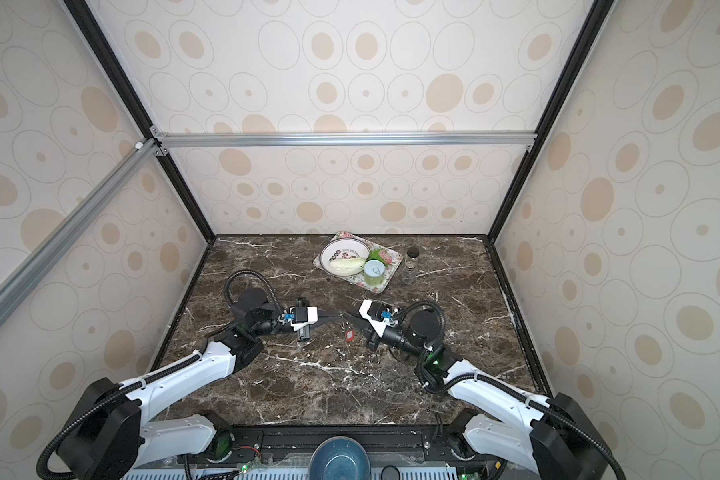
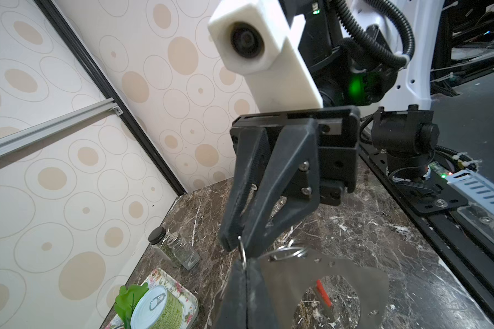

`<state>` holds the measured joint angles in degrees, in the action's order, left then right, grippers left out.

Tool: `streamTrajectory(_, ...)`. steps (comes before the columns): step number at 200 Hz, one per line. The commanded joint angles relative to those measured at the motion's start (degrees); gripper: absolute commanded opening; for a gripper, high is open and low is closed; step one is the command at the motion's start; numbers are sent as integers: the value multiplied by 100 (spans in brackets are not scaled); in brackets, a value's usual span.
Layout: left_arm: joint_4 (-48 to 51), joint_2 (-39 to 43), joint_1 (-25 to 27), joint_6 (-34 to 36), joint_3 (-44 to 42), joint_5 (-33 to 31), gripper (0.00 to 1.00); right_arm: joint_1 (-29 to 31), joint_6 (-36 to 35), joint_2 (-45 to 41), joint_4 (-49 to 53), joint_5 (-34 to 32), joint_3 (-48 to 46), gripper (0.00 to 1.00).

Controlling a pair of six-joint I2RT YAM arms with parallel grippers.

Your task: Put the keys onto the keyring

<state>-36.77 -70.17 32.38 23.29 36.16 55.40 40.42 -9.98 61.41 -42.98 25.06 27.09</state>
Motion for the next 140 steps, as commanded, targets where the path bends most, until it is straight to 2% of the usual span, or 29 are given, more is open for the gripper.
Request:
streamTrajectory(1, -297, 55, 46, -341, 329, 239, 0, 72, -224, 37, -118, -33, 139, 11)
streamTrajectory(32, -190, -115, 47, -711, 594, 263, 0, 230, -475, 104, -425, -320, 40, 2)
streamTrajectory(49, -222, -111, 48, -852, 615, 242, 0, 437, -797, 152, -526, -763, 25, 0)
streamTrajectory(86, -519, -36, 50, -1234, 527, 247, 0, 653, -1122, 418, -555, -1522, 205, 2)
streamTrajectory(119, -747, -24, 93, -1221, 418, 775, 0, 753, -1265, 644, -674, -1846, 369, 2)
streamTrajectory(140, -1436, 73, 144, -1674, 128, 376, 0, 778, -1265, 744, -650, -2061, 463, 2)
